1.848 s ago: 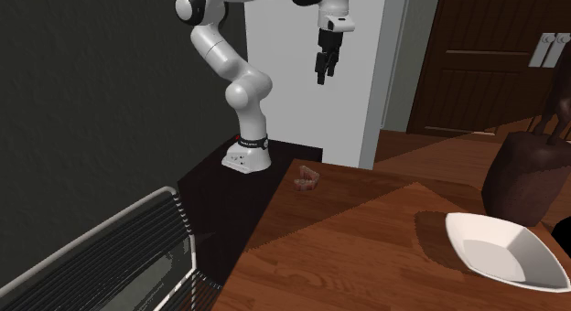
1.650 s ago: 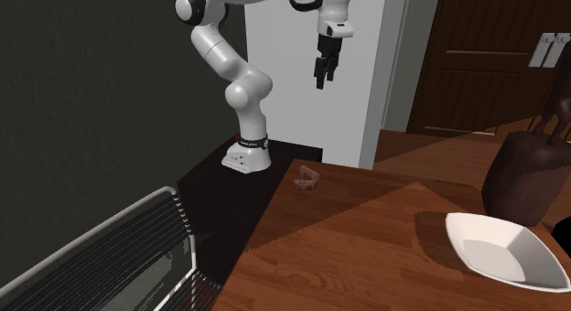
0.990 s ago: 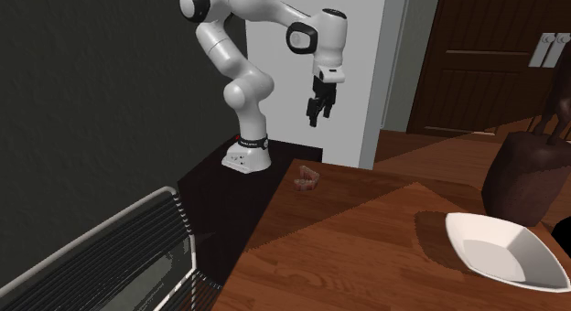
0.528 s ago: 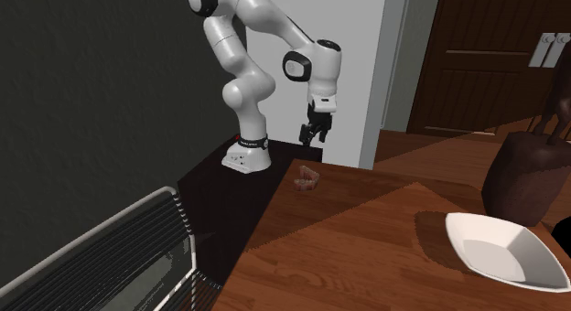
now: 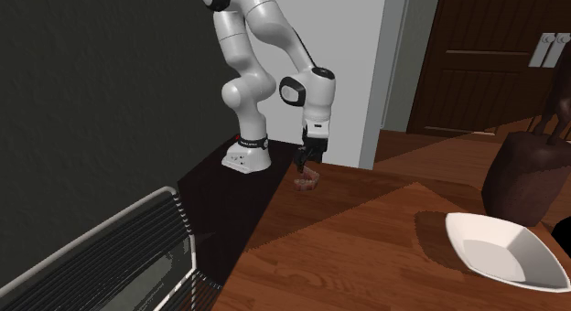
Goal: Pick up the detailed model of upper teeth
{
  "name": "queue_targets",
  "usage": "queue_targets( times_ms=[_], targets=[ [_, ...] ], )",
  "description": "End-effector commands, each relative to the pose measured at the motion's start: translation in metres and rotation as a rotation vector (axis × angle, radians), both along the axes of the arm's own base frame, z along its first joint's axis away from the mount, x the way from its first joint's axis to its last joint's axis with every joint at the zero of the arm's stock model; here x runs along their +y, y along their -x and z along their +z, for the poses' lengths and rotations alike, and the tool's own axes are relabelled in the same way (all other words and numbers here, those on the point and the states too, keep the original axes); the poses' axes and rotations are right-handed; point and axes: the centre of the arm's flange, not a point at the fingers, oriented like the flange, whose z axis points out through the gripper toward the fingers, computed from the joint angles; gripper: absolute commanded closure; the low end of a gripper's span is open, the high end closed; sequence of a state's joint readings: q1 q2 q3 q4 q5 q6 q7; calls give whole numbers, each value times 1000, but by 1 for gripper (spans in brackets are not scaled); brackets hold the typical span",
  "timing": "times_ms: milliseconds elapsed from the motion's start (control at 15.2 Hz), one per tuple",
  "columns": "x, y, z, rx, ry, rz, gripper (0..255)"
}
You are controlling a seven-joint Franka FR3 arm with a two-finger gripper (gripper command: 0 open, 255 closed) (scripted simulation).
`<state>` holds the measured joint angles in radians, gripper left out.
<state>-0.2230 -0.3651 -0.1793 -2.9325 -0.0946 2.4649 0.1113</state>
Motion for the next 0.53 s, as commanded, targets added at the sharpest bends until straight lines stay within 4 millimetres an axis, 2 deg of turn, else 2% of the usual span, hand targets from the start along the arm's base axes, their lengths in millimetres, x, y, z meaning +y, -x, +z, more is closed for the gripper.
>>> queue_targets(
  times_ms=[0, 198, 330, 396, 462],
  targets=[
    [-1, 0, -11, -1, 1, -1, 0],
    [-1, 0, -30, -1, 1, -1, 0],
    [-1, 0, -30, -1, 1, -1, 0],
    [-1, 0, -30, -1, 1, -1, 255],
    [-1, 0, -30, -1, 1, -1, 255]
  ],
)
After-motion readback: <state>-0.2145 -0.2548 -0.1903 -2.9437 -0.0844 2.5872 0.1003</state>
